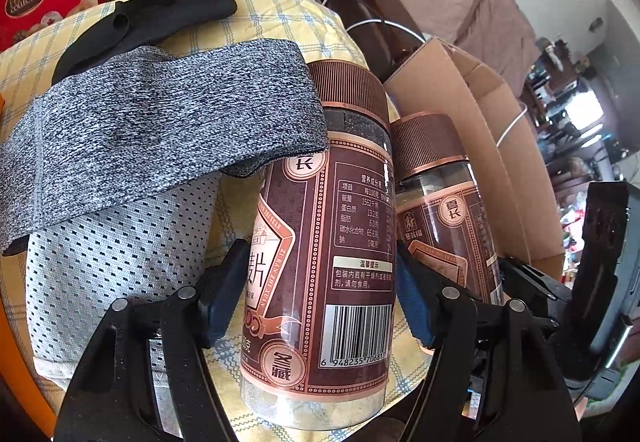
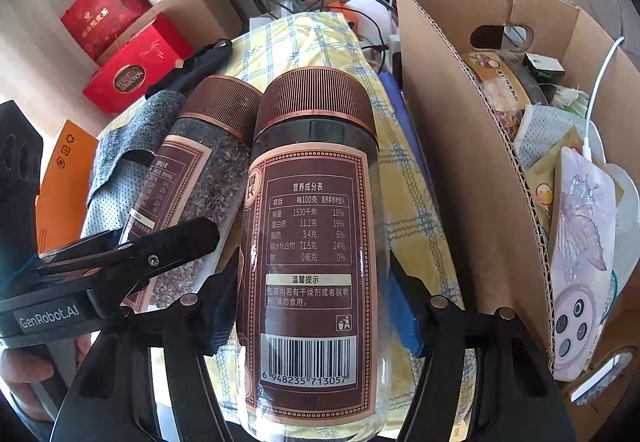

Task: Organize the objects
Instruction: 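Grasp one coffee jar with the left gripper while the right gripper grasps the other, then lift both coffee jars and carry them over the orange box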

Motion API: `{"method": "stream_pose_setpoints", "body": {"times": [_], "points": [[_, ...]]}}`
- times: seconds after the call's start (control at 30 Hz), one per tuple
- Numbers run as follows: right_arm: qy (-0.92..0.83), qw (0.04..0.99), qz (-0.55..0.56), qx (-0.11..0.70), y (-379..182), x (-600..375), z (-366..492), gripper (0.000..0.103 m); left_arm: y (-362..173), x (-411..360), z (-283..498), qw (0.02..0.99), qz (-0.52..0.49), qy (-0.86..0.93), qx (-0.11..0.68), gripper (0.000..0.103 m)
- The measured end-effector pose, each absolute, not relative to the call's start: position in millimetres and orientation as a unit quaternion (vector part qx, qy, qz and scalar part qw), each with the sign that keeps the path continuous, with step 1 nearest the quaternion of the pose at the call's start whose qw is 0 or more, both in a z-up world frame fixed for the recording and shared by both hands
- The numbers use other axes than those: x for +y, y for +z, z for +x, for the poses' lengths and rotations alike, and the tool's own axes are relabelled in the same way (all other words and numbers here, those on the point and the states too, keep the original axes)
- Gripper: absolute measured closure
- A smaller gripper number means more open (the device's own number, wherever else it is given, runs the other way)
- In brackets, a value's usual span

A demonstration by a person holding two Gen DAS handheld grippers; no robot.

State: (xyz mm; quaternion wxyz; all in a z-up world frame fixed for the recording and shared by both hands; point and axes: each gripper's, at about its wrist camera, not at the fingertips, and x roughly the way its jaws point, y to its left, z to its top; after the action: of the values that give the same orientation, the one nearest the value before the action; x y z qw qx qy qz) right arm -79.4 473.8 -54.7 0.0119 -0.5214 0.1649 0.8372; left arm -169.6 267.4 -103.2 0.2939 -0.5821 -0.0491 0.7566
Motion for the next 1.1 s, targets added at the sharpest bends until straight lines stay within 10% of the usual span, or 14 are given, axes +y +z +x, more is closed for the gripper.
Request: {"method": "stream_pose_setpoints", "body": {"times": [1.1], "points": [[0.898,0.001,-0.421,0.131,38.1,430.2,-67.5,0.038,18.6,181.1,-139.2,0.269,-0.454,0.847,-0.066,0.041]]}}
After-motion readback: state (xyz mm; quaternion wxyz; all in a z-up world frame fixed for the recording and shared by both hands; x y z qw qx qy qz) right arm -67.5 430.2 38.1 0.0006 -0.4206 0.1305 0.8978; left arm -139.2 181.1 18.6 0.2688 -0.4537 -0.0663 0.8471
